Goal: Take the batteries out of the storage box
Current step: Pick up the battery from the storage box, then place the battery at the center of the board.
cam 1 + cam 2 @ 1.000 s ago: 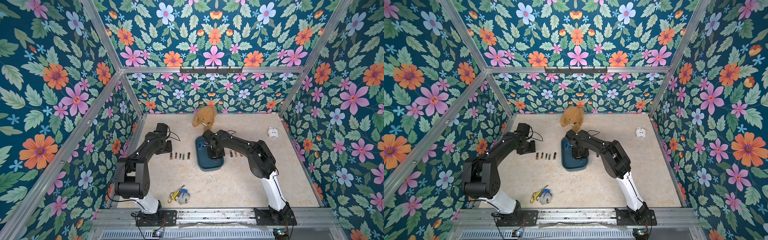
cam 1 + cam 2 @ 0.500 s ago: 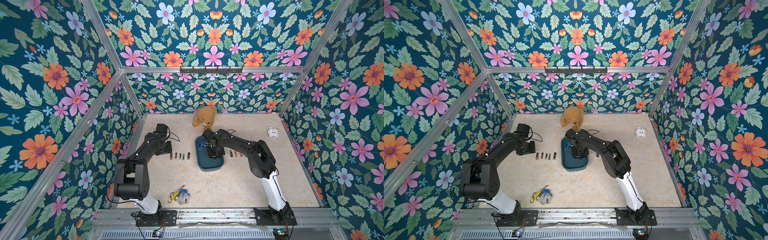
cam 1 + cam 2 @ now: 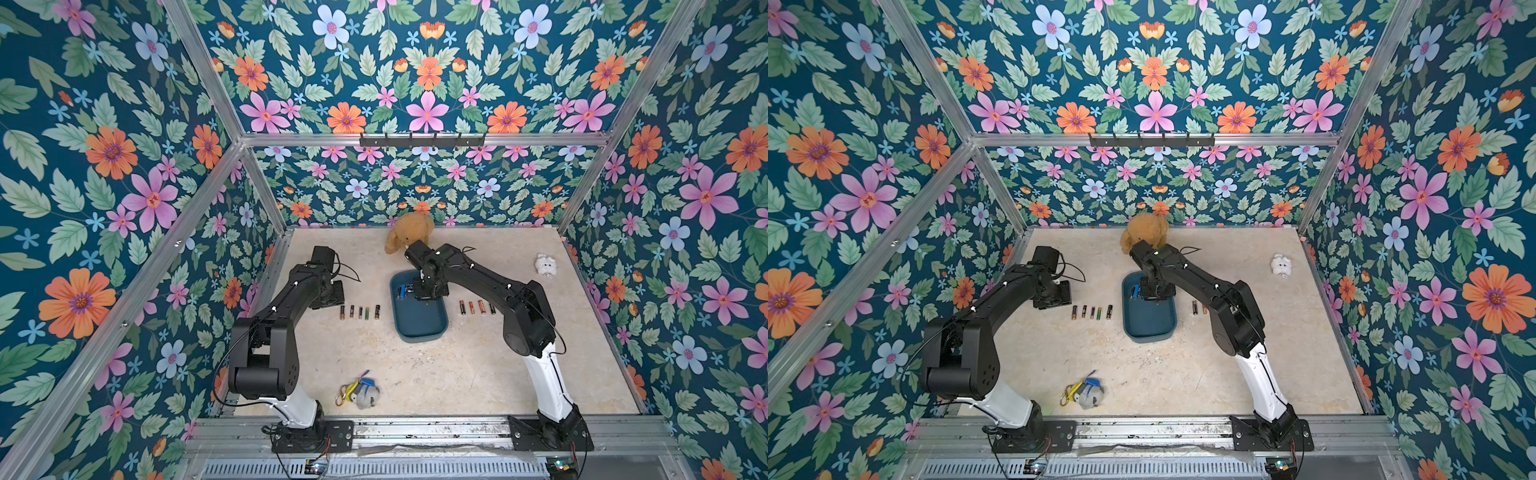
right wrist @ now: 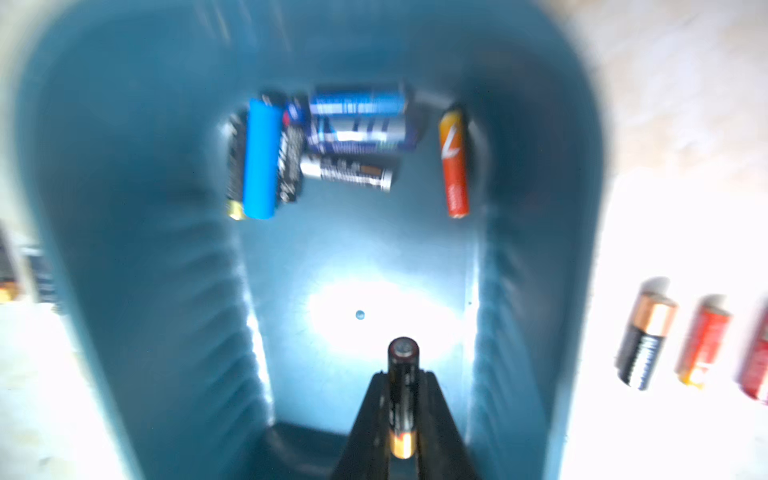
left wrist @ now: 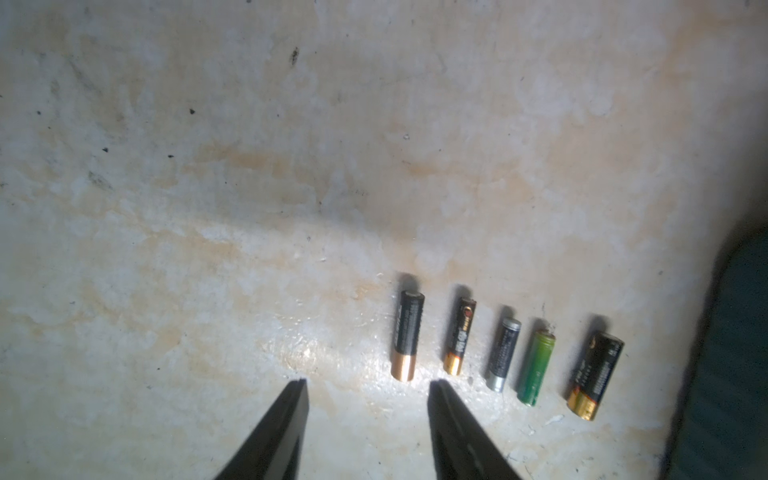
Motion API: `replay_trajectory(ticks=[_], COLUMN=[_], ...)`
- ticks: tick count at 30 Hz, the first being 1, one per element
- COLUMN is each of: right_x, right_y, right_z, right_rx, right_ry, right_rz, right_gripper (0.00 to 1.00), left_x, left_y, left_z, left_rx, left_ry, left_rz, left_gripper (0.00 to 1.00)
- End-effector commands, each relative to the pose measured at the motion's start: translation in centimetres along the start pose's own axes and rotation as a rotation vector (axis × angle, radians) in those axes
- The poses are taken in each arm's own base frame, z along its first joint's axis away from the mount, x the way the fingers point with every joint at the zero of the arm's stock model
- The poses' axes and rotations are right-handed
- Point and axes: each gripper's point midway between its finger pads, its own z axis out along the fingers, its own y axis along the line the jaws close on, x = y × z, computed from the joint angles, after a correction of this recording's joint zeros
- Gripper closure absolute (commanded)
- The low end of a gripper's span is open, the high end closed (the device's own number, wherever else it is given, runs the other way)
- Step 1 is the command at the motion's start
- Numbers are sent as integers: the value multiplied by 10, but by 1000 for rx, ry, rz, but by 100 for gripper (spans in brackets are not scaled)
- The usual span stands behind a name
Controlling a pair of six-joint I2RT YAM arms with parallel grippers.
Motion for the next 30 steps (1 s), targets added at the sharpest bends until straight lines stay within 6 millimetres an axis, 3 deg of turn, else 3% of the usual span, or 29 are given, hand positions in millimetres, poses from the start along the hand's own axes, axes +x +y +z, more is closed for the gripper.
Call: replay_trajectory(ticks=[1,8,14,30], right_x=[-6,-23,-26,33], right_y=[-11,-38,-79,-221], right_z=[-19,-50,-64,-39], right_rx=[17,31,79,261], right_ry=[-18,-68,-93,-44], right_rz=[3,39,79,184], right_gripper=[89,89,89,89], left_x=[0,-1,-1,-1], left_y=[-1,-1,-2,0], left_z=[-1,-1,1,0], left_rx=[4,5,5,0], left_ry=[6,6,10,14], left_rz=[-4,-5,-4,0], left_gripper=[47,47,47,47])
